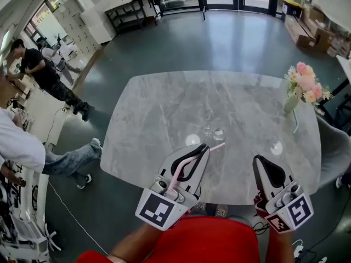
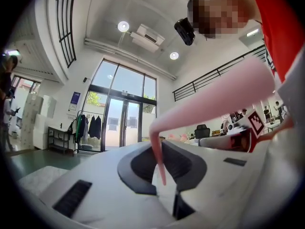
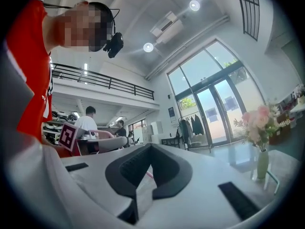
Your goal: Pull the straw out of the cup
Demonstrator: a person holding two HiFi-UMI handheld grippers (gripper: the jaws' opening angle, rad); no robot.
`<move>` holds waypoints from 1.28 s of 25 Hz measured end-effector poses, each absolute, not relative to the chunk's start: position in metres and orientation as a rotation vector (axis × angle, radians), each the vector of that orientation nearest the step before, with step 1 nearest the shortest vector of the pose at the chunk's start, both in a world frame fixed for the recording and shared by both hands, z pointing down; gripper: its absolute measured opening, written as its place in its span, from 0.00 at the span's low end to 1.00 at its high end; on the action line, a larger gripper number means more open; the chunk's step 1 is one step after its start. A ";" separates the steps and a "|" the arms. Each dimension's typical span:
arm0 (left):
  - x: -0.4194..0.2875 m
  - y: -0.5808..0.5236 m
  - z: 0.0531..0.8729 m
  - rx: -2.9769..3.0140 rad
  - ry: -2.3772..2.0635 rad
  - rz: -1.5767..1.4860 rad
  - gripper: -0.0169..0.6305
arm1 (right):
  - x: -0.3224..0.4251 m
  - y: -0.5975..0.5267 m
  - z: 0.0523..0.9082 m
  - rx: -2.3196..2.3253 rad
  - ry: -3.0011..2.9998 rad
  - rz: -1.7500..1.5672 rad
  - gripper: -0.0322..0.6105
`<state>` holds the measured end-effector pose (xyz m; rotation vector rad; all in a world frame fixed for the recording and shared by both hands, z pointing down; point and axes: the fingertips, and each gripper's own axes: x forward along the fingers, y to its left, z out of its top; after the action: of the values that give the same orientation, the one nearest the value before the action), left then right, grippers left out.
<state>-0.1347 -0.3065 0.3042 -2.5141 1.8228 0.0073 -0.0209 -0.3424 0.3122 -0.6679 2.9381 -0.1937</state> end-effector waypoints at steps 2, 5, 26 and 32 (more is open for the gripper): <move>-0.133 -0.298 0.299 -2.515 1.817 0.015 0.07 | -0.025 -0.339 0.308 -0.645 2.943 -0.177 0.06; -0.131 -0.288 0.295 -2.520 1.806 0.021 0.07 | -0.030 -0.333 0.303 -0.623 2.953 -0.155 0.06; -0.137 -0.279 0.301 -2.525 1.838 0.044 0.07 | -0.042 -0.322 0.307 -0.579 3.007 -0.134 0.06; -0.140 -0.284 0.295 -2.508 1.821 0.073 0.07 | -0.041 -0.323 0.306 -0.588 3.006 -0.133 0.06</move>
<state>-0.1405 -0.2836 0.2950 -2.5077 1.8212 0.0735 -0.0410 -0.3233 0.3061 -0.5881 3.0057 -0.1326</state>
